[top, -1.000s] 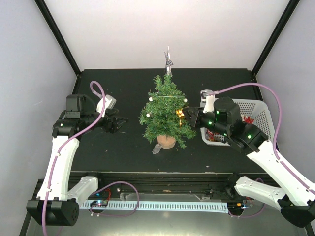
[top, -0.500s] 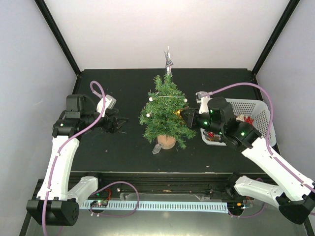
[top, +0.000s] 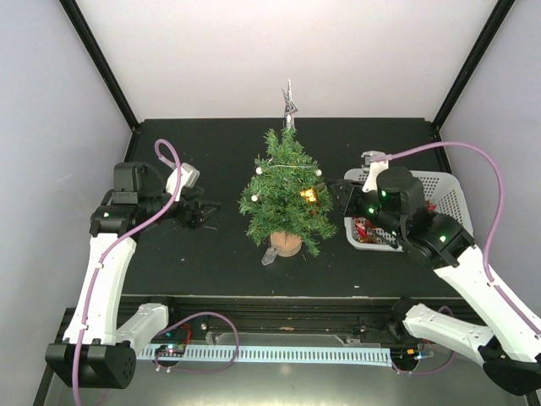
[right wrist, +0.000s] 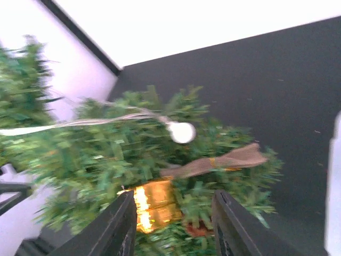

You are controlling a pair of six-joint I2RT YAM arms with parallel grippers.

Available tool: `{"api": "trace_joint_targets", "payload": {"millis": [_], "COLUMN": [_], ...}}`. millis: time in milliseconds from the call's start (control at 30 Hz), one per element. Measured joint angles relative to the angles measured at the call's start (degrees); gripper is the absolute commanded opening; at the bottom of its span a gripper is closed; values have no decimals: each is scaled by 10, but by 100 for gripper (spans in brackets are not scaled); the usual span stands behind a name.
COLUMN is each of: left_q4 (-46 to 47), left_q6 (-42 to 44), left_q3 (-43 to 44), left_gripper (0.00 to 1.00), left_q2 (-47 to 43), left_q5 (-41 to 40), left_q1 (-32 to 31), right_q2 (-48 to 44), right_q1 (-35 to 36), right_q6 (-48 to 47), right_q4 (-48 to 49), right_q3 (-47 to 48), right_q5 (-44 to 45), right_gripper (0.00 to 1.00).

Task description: Decorate the small christmas tree

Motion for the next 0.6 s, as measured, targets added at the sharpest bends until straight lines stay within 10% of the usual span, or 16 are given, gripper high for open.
{"api": "trace_joint_targets", "payload": {"millis": [600], "left_q4": [0], "left_q6": [0], "left_q3": [0], "left_gripper": [84], "left_q2": [23], "left_q5": [-5], "left_q1": [0], "right_q2": [159], "right_q1": [-269], "right_q6": [36], "right_q4": [-55], "right_q3": [-148], "right_q5": [21], "right_gripper": [82]}}
